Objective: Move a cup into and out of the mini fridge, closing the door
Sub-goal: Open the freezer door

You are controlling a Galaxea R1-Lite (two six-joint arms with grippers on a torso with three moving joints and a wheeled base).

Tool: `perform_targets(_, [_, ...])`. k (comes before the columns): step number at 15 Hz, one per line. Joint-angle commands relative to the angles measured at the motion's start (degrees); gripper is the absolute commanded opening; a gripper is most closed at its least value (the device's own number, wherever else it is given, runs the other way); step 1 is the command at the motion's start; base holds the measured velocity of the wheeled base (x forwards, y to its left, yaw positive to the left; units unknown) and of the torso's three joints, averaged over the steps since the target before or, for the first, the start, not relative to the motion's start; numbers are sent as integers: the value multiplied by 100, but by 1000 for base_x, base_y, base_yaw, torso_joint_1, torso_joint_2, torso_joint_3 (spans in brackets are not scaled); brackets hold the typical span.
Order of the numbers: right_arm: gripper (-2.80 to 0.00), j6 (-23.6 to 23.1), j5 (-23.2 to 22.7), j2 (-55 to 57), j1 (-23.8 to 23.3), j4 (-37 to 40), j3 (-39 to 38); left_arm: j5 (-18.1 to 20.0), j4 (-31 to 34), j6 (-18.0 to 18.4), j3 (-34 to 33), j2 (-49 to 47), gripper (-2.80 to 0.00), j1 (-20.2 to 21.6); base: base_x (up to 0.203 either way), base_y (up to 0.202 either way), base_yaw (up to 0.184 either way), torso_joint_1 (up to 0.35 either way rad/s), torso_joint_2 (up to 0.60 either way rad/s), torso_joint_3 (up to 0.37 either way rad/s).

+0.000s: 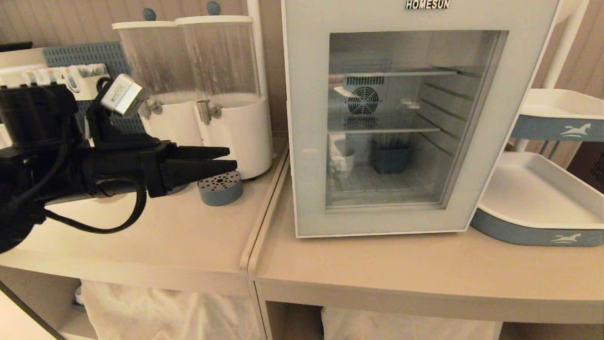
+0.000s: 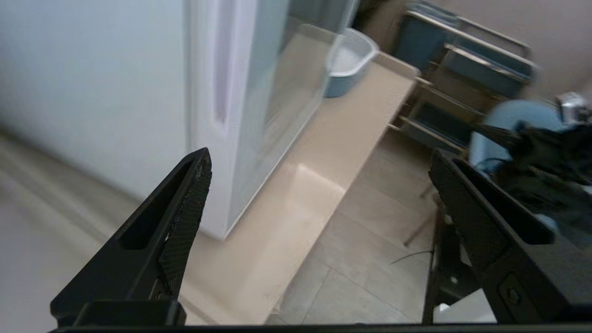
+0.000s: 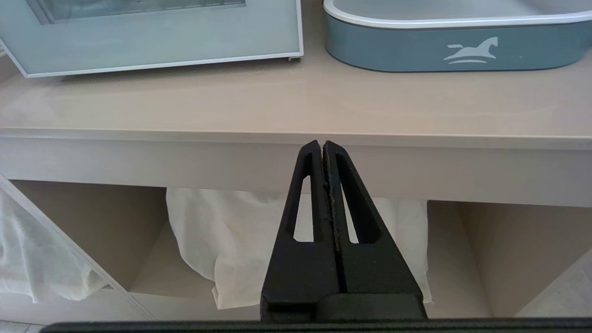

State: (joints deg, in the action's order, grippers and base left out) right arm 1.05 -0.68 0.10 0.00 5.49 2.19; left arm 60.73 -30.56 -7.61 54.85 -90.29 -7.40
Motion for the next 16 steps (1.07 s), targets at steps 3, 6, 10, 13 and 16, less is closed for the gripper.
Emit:
perform_targets(3, [-280, 1, -2, 8, 0, 5, 0, 104, -10, -4, 460, -537, 0, -206, 0, 0, 0, 0, 0, 0])
perform_targets(6, [-280, 1, -2, 8, 0, 5, 0, 104, -11, 2, 805, -890, 0, -473, 0, 0, 0, 0, 0, 0])
perform_targets(10, [-280, 1, -2, 8, 0, 5, 0, 78, -29, 14, 1015, -1215, 0, -750, 0, 0, 0, 0, 0, 0])
perform_targets(13, [-280, 1, -2, 8, 0, 5, 0, 47, -46, 171, 1190, -1523, 0, -854, 0, 0, 0, 0, 0, 0])
perform_targets(16, [-280, 1, -2, 8, 0, 5, 0, 27, -46, 233, 1291, -1597, 0, -956, 0, 0, 0, 0, 0, 0])
